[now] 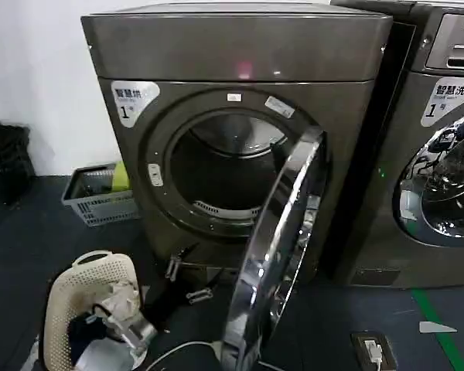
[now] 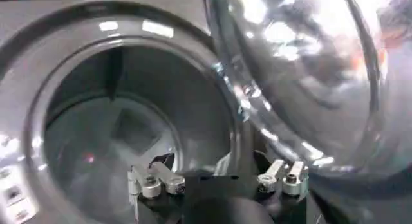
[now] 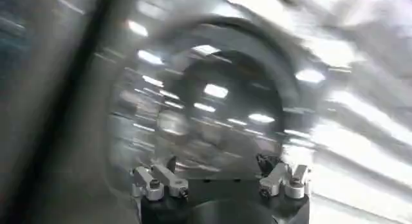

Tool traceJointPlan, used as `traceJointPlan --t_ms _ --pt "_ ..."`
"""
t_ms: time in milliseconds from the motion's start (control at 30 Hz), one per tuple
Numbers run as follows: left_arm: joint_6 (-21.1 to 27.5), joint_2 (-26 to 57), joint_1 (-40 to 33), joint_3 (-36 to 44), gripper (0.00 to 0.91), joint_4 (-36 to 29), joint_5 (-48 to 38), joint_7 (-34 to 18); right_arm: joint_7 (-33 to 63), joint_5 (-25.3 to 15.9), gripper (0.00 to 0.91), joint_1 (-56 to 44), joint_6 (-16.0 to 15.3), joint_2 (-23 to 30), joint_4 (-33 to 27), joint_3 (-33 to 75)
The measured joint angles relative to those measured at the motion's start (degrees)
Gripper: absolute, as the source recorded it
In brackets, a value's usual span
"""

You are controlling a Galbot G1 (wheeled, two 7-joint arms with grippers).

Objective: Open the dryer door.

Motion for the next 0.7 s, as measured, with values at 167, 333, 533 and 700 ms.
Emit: traceJointPlan --t_ms 167,333,533,700 --pt "-0.3 0.7 -2.5 5.5 0.907 1.2 -0.1 0.1 19.0 -6.0 0.907 -3.3 -12.4 5.2 1.9 10.1" --pt "-0.2 0.5 -5.1 10.7 0.907 1.9 0.2 0.3 29.6 -7.6 0.907 -3.2 -19.8 9.5 0.8 21.4" --pt "-0.2 0.1 -8.1 15.3 0.907 2.7 0.2 0.3 33.6 -9.4 0.907 -1.7 -21.8 13.1 -1.8 31.2" --pt "-0.2 -0.5 -10.6 18.8 0.907 3.7 0.2 0.4 37.1 -10.6 0.907 -1.2 -22.5 15.2 -4.4 37.1"
